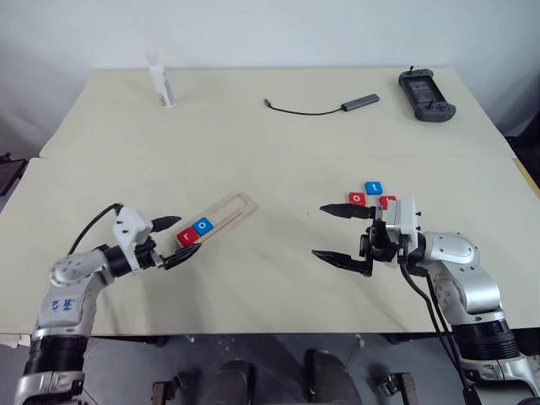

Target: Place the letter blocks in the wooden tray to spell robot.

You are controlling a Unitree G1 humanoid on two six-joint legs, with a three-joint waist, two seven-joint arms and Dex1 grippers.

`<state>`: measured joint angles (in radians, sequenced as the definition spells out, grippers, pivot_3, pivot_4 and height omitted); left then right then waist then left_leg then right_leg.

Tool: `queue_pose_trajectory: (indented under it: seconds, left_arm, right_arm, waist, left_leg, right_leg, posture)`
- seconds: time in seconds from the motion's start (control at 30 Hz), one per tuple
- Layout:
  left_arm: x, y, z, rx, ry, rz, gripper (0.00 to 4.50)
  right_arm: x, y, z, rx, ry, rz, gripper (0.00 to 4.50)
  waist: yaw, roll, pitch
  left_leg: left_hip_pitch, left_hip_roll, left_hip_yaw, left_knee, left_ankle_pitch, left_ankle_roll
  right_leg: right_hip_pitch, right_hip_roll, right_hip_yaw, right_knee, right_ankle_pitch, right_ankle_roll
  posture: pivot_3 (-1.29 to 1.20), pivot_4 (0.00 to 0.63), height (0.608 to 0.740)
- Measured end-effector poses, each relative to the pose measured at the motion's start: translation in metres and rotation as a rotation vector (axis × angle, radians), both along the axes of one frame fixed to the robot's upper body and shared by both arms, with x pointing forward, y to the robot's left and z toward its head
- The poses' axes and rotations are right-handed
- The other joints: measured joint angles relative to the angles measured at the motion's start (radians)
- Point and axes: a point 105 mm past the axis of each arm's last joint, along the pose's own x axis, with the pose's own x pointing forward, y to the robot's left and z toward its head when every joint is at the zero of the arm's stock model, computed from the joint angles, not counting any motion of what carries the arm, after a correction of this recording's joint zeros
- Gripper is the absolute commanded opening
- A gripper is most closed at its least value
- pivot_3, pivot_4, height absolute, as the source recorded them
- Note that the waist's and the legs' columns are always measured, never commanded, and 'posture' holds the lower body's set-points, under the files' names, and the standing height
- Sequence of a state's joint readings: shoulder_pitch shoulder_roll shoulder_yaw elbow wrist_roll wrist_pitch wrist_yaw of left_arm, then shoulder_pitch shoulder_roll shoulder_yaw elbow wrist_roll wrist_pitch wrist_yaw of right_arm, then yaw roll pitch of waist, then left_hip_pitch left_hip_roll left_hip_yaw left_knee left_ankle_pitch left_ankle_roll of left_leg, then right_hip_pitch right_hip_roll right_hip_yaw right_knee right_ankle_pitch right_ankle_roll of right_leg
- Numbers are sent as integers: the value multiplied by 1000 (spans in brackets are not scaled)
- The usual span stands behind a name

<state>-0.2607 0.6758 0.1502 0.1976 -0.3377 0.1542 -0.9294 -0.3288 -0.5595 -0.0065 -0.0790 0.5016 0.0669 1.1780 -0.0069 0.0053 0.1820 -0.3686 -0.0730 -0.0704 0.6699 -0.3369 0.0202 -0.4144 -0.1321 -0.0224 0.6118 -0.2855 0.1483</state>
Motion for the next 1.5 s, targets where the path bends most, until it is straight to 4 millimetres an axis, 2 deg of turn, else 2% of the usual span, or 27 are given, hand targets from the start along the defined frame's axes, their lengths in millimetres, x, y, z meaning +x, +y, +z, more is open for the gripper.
queue_pose_trajectory:
  seconds: [0.1, 0.4, 0.57, 0.77, 0.97, 1.13, 1.27, 1.37, 1.5]
  left_arm:
    - [1, 4, -10, 43, 47, 13, 4475]
    - [-1, 8, -12, 88, 56, -17, 4475]
    - [1, 10, -13, 90, 52, -23, 3396]
    - [3, 3, -14, 59, 10, -43, 3392]
    - [2, -51, -10, -21, -32, -231, 3392]
    - [9, -92, 6, 47, -78, -407, 3392]
    - [20, -127, -5, 168, -49, -529, 3392]
    - [26, -147, -8, 199, -46, -591, 3392]
    - [30, -160, -8, 216, -47, -645, 3392]
  right_arm:
    - [1, -1, -2, -1, 6, -18, 4500]
    - [-3, -1, -5, 7, 7, -52, 4500]
    - [-1, -1, -4, 12, 4, -64, 4500]
    - [-1, -2, -5, 7, 2, -68, 4500]
    - [-8, -25, -5, -43, -7, -145, 4500]
    - [-22, -53, -10, -90, 17, -247, 4500]
    - [-39, -83, -15, -127, 72, -352, 4500]
    - [-53, -97, -14, -130, 96, -425, 4500]
    - [-65, -106, -18, -140, 130, -493, 4500]
  waist:
    - [-1, 0, 0]
    - [4, 0, 0]
    - [5, 0, 0]
    - [7, 0, 0]
    - [33, 0, 0]
    - [33, 0, 0]
    - [36, 0, 0]
    - [34, -1, 0]
    - [28, -1, 1]
  left_leg:
    - [0, 0, 0, -1, 0, 0]
    - [0, 0, 0, 1, 0, 0]
    - [1, 0, 0, 1, 0, 0]
    - [0, -1, 0, 2, 0, 0]
    - [-3, -1, -1, 9, -3, 2]
    - [-3, -1, 0, 10, -3, 2]
    - [-3, -2, 1, 10, -4, 3]
    - [-3, -2, 2, 11, -4, 4]
    - [-2, -1, 3, 10, -4, 4]
  right_leg:
    - [0, 0, 0, 0, 0, 0]
    - [0, -1, 1, 0, 0, 0]
    - [0, -1, 1, 0, 0, 0]
    - [1, -1, 0, 1, 0, 0]
    - [1, -1, -1, 1, 0, 0]
    - [2, -1, 0, 1, 1, 1]
    - [3, 0, 0, 0, 1, 2]
    - [3, 0, 0, 0, 1, 2]
    - [2, 1, 1, 0, 1, 2]
  posture:
    - [0, 150, 740]
    - [0, 150, 740]
    - [0, 150, 740]
    - [0, 150, 740]
    - [0, 150, 740]
    - [0, 150, 740]
    - [0, 150, 740]
    - [0, 150, 740]
    - [0, 150, 740]
